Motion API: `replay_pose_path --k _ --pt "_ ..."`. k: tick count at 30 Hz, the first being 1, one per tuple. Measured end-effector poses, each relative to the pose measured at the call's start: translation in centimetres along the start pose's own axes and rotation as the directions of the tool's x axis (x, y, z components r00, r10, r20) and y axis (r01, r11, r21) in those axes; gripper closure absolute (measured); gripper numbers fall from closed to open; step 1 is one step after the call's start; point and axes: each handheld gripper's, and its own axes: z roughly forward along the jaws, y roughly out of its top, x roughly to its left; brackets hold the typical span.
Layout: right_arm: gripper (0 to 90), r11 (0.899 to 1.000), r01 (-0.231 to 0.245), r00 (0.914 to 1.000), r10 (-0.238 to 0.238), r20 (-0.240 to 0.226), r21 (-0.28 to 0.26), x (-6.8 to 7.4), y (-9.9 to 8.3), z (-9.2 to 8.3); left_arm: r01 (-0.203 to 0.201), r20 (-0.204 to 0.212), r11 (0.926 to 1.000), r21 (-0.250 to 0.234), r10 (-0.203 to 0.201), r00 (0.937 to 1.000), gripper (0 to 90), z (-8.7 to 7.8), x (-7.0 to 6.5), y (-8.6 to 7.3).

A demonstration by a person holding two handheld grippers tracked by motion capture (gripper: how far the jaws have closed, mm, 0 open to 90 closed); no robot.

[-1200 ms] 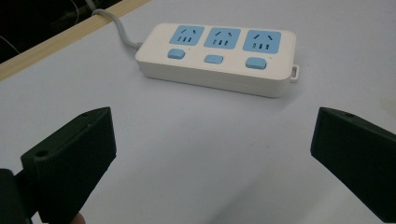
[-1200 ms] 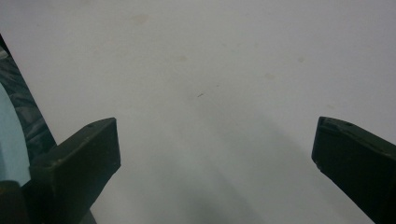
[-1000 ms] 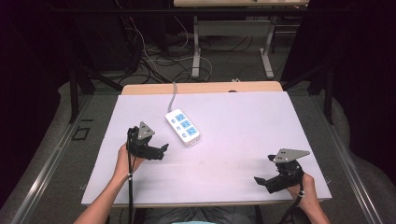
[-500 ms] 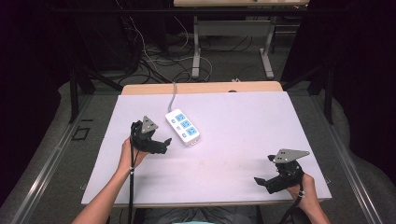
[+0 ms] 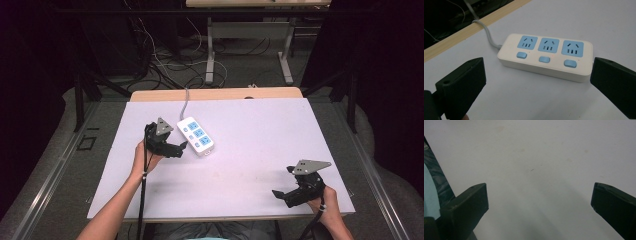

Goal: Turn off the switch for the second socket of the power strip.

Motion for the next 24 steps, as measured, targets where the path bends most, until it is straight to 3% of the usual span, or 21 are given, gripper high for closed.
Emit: replay_pose_path --k 2,15,23,24 --pt "0.8 1.000 0.002 1.0000 -0.002 0.001 -0.016 0.0 0.0 0.1 0.002 -0.005 1.0000 -0.005 -0.002 1.0000 0.2 0.2 0.0 0.1" --pt "0.8 1.000 0.000 1.0000 0.000 0.000 0.010 0.0 0.0 0.1 0.007 -0.010 0.9999 -0.010 -0.007 0.9999 0.2 1.6 0.5 1.1" --pt "0.8 1.000 -0.002 1.0000 0.002 0.005 -0.002 0.0 0.0 0.1 0.014 -0.012 0.9997 -0.018 -0.015 0.9998 0.2 2.3 0.6 1.3" --pt "0.8 1.000 -0.002 1.0000 0.002 0.005 -0.003 0.1 0.0 0.1 0.019 0.002 0.9997 -0.012 -0.019 0.9998 0.2 2.4 0.7 1.5"
